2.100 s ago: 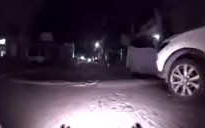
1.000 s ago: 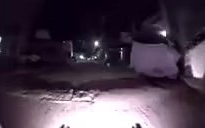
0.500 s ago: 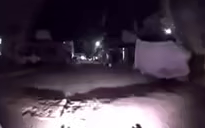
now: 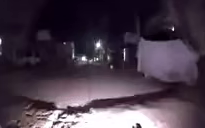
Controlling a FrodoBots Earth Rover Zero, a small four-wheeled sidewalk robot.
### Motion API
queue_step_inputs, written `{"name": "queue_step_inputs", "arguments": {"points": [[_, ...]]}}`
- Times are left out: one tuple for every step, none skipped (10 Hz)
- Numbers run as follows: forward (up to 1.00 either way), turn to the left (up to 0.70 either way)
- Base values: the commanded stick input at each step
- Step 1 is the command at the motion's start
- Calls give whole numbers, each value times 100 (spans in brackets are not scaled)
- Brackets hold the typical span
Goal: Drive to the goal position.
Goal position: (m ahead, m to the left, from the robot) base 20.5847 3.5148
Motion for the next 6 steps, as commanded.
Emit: {"name": "queue_step_inputs", "arguments": {"points": [[85,0],[85,0],[85,0],[85,0],[85,0],[85,0]]}}
